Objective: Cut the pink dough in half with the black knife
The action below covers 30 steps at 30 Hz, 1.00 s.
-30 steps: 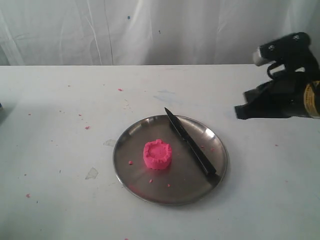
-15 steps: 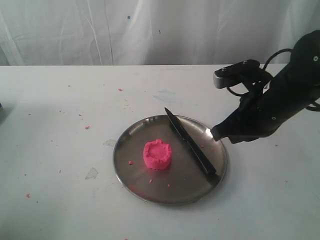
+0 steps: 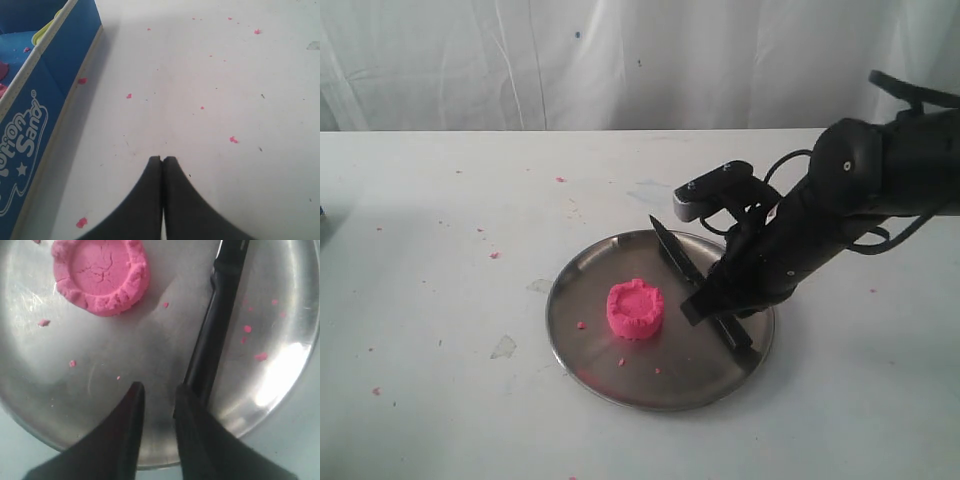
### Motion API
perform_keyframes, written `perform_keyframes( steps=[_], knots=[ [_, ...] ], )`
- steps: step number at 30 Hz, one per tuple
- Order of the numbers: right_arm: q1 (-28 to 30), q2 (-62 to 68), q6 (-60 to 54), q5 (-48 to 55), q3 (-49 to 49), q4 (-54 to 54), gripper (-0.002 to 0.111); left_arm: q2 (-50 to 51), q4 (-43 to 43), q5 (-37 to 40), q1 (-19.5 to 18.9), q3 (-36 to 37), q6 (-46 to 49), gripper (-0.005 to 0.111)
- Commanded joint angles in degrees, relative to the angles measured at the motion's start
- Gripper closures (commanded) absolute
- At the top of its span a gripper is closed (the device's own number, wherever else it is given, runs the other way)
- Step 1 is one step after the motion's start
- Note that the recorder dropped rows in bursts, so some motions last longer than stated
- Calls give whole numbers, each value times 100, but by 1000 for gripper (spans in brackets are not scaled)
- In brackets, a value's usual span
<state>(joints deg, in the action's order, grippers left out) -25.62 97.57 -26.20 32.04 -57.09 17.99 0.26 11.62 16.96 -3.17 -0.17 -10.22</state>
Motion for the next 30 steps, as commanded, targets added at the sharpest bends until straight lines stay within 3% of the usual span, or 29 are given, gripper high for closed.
perform_keyframes(
  steps=[1,30],
  knots=[
    [-15,224,-100,-185,-33,-8,65,-26,-30,3,-13,17,-5,107],
    [-4,801,74,-874,-33,-259,62,-26,-30,3,-13,17,-5,107]
  ],
)
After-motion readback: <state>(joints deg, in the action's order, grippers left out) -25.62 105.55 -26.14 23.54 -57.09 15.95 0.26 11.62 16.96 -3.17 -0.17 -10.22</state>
